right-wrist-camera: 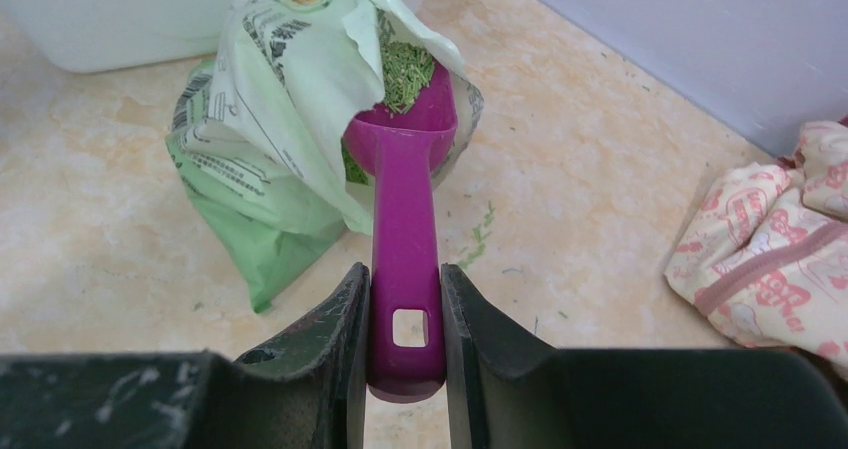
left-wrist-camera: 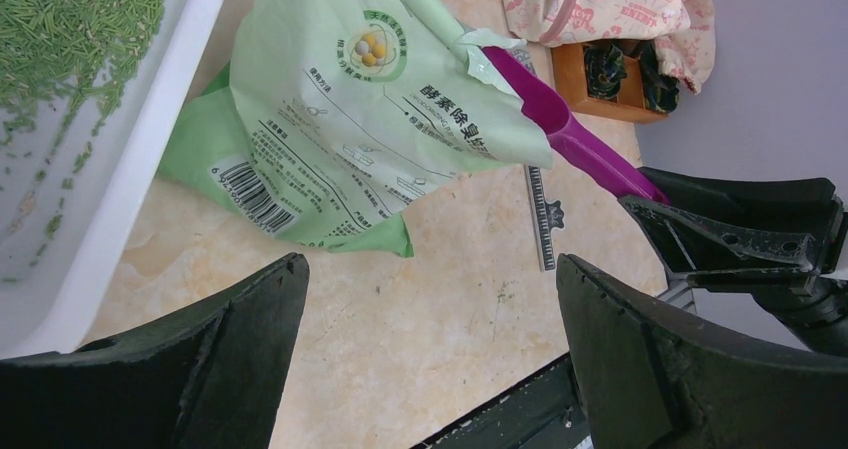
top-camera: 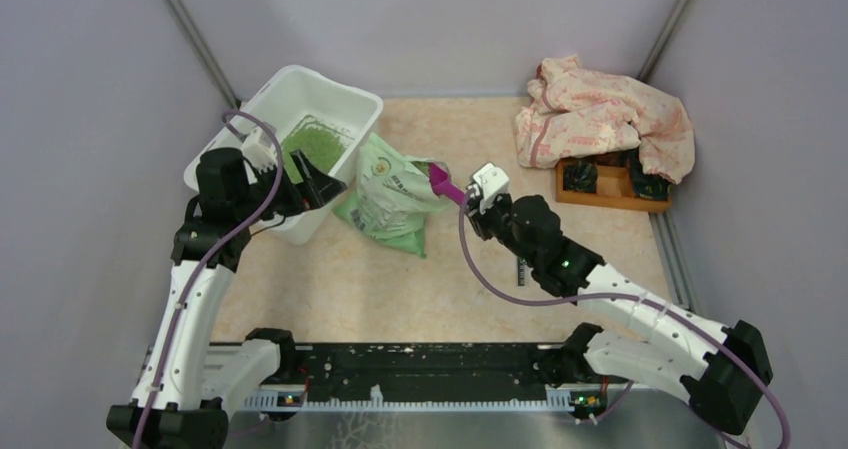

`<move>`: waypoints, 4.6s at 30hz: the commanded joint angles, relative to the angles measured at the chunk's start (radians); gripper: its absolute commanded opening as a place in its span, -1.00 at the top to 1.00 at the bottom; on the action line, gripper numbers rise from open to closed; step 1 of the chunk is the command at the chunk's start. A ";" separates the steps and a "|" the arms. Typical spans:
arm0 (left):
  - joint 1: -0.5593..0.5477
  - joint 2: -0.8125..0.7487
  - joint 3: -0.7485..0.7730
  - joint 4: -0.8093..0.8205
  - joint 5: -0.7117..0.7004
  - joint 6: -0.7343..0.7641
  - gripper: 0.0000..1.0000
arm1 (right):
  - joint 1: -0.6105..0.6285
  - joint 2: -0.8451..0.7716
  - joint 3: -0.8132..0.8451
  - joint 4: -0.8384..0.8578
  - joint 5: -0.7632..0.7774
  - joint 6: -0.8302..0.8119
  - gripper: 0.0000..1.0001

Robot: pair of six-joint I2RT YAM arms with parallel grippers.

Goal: Fill the litter box with clean litter
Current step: 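Scoop the cat litter from the cat litter bag, then pour the cat litter into the litter box.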

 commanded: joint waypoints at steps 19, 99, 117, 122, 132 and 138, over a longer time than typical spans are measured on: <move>-0.006 -0.010 -0.002 0.026 0.007 -0.001 -0.97 | 0.255 -0.230 -0.052 -0.152 0.450 0.071 1.00; 0.108 -0.237 0.003 -0.192 -0.365 0.028 -0.97 | 0.136 0.673 0.985 -0.189 -0.161 0.039 1.00; 0.107 -0.251 0.011 -0.203 -0.318 0.033 -0.98 | 0.029 1.372 1.942 -0.826 -0.490 0.274 1.00; 0.107 -0.251 0.007 -0.197 -0.303 0.026 -0.97 | 0.013 1.307 1.805 -0.777 -0.491 0.319 1.00; 0.107 -0.246 0.003 -0.185 -0.285 0.014 -0.97 | -0.004 1.313 1.787 -0.748 -0.497 0.510 1.00; 0.107 -0.244 0.006 -0.187 -0.285 0.015 -0.97 | -0.018 1.272 1.667 -0.669 -0.519 0.662 1.00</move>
